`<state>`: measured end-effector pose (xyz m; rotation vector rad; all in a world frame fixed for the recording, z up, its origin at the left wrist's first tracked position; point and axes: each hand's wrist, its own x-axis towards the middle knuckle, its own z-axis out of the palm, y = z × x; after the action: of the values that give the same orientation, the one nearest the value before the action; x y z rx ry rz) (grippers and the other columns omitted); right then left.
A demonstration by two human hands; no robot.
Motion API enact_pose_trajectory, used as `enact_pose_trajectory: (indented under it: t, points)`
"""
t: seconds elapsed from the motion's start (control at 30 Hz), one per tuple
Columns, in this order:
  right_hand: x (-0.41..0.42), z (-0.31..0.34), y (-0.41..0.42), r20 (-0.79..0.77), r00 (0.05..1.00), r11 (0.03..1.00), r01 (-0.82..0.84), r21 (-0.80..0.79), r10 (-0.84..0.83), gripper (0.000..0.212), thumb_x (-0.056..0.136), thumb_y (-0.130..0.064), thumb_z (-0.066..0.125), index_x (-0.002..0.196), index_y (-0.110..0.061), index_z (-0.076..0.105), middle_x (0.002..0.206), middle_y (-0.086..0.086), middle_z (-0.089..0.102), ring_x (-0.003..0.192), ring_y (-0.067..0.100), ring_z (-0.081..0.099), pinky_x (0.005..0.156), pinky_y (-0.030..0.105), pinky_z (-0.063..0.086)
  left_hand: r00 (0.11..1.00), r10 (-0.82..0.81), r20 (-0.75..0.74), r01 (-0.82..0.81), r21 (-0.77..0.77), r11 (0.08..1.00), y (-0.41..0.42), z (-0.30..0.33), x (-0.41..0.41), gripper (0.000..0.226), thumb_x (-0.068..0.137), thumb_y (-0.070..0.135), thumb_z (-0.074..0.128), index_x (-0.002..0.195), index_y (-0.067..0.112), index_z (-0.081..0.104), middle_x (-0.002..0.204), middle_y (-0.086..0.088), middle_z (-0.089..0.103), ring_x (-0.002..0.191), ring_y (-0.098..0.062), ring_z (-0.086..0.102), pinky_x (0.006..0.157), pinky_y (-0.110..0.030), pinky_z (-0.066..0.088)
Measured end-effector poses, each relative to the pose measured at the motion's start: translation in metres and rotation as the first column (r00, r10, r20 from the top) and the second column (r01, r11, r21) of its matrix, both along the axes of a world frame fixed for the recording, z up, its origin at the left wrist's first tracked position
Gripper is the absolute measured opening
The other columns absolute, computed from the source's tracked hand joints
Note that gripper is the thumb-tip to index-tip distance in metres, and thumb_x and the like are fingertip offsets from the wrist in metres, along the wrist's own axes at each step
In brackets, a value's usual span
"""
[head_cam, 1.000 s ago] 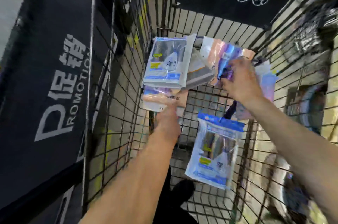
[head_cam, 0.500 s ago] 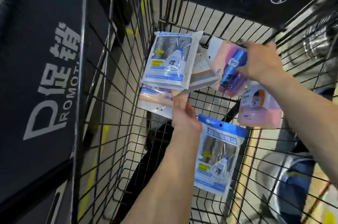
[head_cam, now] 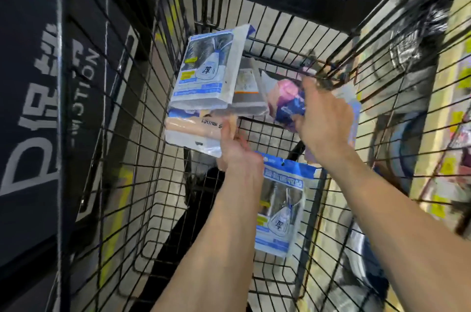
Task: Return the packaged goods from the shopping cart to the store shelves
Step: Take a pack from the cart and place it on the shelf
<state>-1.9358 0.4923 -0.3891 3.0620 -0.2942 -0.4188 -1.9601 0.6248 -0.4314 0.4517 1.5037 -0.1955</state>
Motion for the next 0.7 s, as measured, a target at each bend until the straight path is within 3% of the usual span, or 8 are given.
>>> enact_pose_trajectory:
  t: [0.1, 0.17, 0.3, 0.37, 0.43, 0.5, 0.6, 0.7]
  points:
    - [-0.017, 0.011, -0.006, 0.052, 0.969, 0.967, 0.235, 0.101, -0.241, 0.046, 0.081, -0.025, 0.074, 0.121, -0.020, 0.051, 0.099, 0.016, 0.070, 0.093, 0.040, 0.066, 0.064, 0.035, 0.033, 0.999, 0.018, -0.028, -0.015, 0.100, 0.995, 0.004, 0.008, -0.013, 0.059, 0.074, 0.027, 0.079, 0.128, 0.018, 0.056, 0.098, -0.001, 0.073, 0.076, -0.011, 0.067, 0.082, -0.040, 0.057]
    - [-0.028, 0.028, -0.005, 0.113, 0.915, 0.914, 0.366, 0.174, -0.388, 0.043, 0.082, -0.030, 0.074, 0.118, -0.020, 0.052, 0.096, 0.016, 0.069, 0.092, 0.041, 0.065, 0.065, 0.036, 0.036, 0.999, 0.038, -0.036, -0.032, 0.166, 0.986, 0.008, 0.020, -0.023, 0.039, 0.074, 0.021, 0.076, 0.108, 0.016, 0.058, 0.085, -0.005, 0.072, 0.055, -0.012, 0.068, 0.067, -0.038, 0.058]
    - [-0.058, 0.074, 0.009, 0.231, 0.772, 0.775, 0.465, 0.427, -0.591, 0.042, 0.078, -0.033, 0.079, 0.111, -0.022, 0.057, 0.096, 0.007, 0.071, 0.089, 0.033, 0.067, 0.075, 0.039, 0.052, 0.994, 0.091, -0.052, -0.073, 0.282, 0.957, 0.016, 0.048, -0.064, 0.046, 0.051, 0.023, 0.082, 0.091, 0.016, 0.060, 0.090, -0.014, 0.074, 0.075, -0.034, 0.073, 0.069, -0.061, 0.059]
    - [-0.078, 0.102, 0.013, 0.210, 0.685, 0.639, 0.463, 0.614, -0.698, 0.043, 0.074, -0.036, 0.082, 0.110, -0.022, 0.061, 0.097, 0.001, 0.071, 0.088, 0.028, 0.066, 0.079, 0.040, 0.054, 0.997, 0.054, -0.059, -0.030, 0.354, 0.935, 0.021, 0.069, -0.086, 0.062, 0.044, 0.025, 0.082, 0.103, 0.019, 0.064, 0.094, -0.011, 0.076, 0.077, -0.031, 0.075, 0.067, -0.055, 0.061]
    - [-0.098, 0.125, 0.016, 0.129, 0.655, 0.516, 0.441, 0.734, -0.744, 0.052, 0.072, -0.036, 0.083, 0.115, -0.018, 0.061, 0.102, 0.000, 0.068, 0.090, 0.021, 0.066, 0.084, 0.042, 0.055, 0.997, -0.073, 0.012, 0.060, 0.437, 0.898, 0.024, 0.101, -0.100, 0.045, 0.065, 0.015, 0.081, 0.109, 0.016, 0.067, 0.089, -0.004, 0.074, 0.067, -0.007, 0.072, 0.063, -0.025, 0.060]
    - [-0.116, 0.143, 0.020, 0.051, 0.636, 0.385, 0.399, 0.832, -0.770, 0.056, 0.065, -0.036, 0.085, 0.115, -0.019, 0.065, 0.103, 0.001, 0.071, 0.091, 0.020, 0.070, 0.082, 0.042, 0.059, 0.980, -0.172, 0.103, 0.096, 0.513, 0.853, 0.025, 0.123, -0.105, 0.022, 0.082, 0.004, 0.074, 0.103, 0.005, 0.068, 0.076, 0.003, 0.066, 0.050, 0.008, 0.059, 0.051, -0.013, 0.050]
    - [-0.141, 0.168, 0.020, -0.045, 0.579, 0.170, 0.312, 0.935, -0.814, 0.036, 0.060, -0.027, 0.087, 0.090, -0.021, 0.069, 0.087, 0.001, 0.075, 0.077, 0.017, 0.074, 0.075, 0.041, 0.061, 0.918, -0.334, 0.212, 0.172, 0.546, 0.820, 0.029, 0.166, -0.100, 0.021, 0.078, 0.014, 0.079, 0.097, 0.011, 0.069, 0.082, -0.001, 0.071, 0.069, -0.011, 0.066, 0.067, -0.029, 0.056]
    - [-0.168, 0.219, 0.017, -0.111, 0.549, -0.016, 0.174, 0.985, -0.829, 0.026, 0.078, 0.002, 0.078, 0.100, -0.005, 0.066, 0.076, -0.005, 0.073, 0.060, -0.003, 0.068, 0.054, 0.016, 0.054, 0.811, -0.468, 0.351, 0.232, 0.542, 0.808, 0.032, 0.211, -0.103, 0.033, 0.079, 0.007, 0.077, 0.106, 0.001, 0.059, 0.104, -0.018, 0.071, 0.083, -0.022, 0.065, 0.072, -0.036, 0.053]
